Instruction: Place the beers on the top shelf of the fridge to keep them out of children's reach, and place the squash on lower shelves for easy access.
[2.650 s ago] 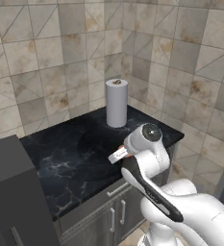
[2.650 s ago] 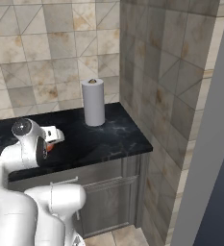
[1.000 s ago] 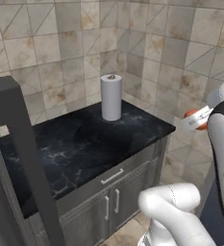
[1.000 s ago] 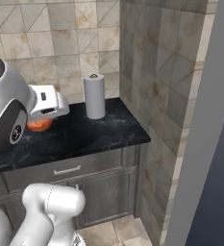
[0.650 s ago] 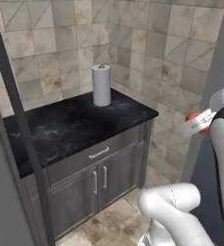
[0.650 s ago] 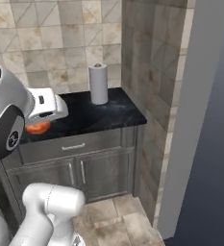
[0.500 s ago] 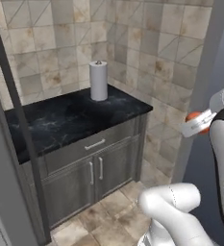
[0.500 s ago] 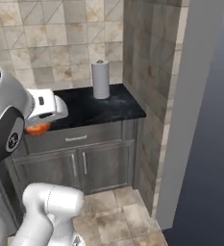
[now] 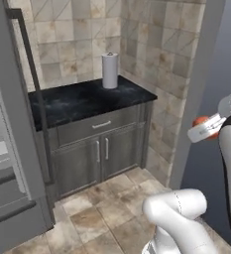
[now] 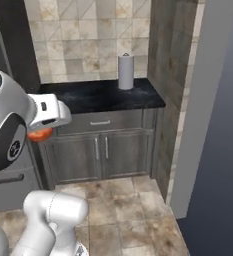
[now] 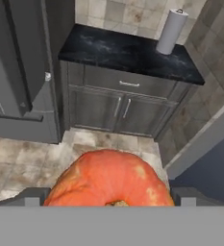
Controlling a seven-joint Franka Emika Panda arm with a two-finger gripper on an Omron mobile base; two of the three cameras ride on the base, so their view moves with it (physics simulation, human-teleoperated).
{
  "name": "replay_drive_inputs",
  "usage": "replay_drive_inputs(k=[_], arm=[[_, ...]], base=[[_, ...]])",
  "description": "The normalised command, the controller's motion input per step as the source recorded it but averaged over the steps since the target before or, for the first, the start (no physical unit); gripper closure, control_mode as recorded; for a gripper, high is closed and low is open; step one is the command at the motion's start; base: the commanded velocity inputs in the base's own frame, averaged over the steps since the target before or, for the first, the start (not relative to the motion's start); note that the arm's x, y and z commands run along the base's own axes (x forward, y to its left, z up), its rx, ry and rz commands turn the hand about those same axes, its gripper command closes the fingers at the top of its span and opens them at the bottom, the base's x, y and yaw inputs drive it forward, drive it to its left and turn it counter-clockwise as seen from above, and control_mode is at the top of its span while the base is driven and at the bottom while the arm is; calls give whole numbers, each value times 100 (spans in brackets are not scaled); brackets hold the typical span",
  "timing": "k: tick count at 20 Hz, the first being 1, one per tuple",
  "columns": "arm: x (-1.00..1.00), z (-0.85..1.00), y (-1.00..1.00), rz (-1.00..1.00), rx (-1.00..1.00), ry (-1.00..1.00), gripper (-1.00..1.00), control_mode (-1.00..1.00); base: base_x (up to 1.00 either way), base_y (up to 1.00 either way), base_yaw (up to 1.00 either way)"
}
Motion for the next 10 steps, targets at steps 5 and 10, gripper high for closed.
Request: replay_drive_inputs(k=[5, 10], arm=[[0, 0, 0, 0, 0, 0, 100, 100], [0, 0, 0, 0, 0, 0, 100, 100]], base=[[-52, 68, 29], [-45, 98, 24]])
